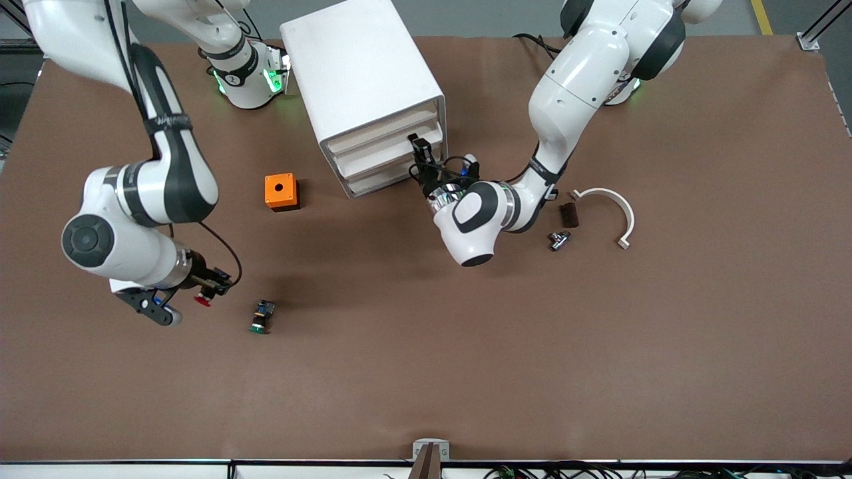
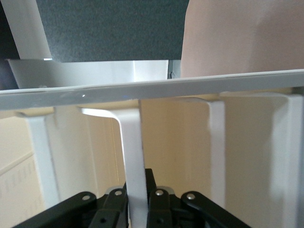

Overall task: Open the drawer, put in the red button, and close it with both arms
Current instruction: 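Open the drawer with the left gripper while the right gripper lifts the button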

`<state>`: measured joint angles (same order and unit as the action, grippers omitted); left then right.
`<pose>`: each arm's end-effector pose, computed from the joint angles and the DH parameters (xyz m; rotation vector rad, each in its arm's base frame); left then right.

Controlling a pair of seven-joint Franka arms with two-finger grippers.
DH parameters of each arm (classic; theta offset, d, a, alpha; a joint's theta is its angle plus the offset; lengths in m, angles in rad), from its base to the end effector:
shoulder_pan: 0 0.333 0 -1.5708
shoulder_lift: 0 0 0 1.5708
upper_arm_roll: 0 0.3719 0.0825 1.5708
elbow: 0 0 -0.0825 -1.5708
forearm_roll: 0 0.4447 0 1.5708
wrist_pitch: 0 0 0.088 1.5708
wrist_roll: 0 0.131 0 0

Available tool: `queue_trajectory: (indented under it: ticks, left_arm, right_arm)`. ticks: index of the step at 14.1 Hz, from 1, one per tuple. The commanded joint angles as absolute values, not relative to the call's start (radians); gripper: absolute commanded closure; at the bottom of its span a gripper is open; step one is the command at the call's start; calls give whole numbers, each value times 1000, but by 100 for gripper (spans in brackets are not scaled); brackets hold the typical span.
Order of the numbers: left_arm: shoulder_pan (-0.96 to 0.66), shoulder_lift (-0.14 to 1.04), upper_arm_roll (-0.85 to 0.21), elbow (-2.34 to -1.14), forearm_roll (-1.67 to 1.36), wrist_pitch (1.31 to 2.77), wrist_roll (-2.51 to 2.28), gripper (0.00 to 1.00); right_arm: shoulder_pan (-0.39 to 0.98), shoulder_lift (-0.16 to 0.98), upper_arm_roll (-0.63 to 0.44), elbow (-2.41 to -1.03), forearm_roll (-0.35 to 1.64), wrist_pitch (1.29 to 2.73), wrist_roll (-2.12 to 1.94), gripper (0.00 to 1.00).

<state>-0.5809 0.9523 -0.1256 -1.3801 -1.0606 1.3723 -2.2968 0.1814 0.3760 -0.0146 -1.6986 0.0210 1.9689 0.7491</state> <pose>0.4866 -0.5568 0.1577 -1.0789 -1.6123 1.4511 0.7059 0.1216 0.3667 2.9687 -0.9033 -0.1564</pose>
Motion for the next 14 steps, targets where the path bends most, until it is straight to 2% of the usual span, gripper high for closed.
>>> queue_trajectory:
  ticks: [1, 3, 9, 13, 14]
  left_arm:
    - [-539, 965, -127, -1371, -1091, 1364, -2307, 89]
    - [-505, 968, -127, -1368, -1094, 1379, -2306, 88]
    - [-440, 976, -124, -1361, -1111, 1405, -2307, 85]
    - [-430, 977, -124, -1361, -1109, 1407, -2306, 83]
    - [-428, 977, -124, -1361, -1109, 1407, -2301, 77]
  right_arm:
    - [274, 261, -14, -1756, 64, 1892, 969, 100]
    - [351, 226, -14, -1759, 130, 1865, 1116, 100]
    - [590, 209, -15, -1772, 130, 1887, 1492, 100]
    - [737, 218, -17, -1798, 130, 1969, 1664, 100]
    - [771, 218, -17, -1818, 129, 2009, 1704, 100]
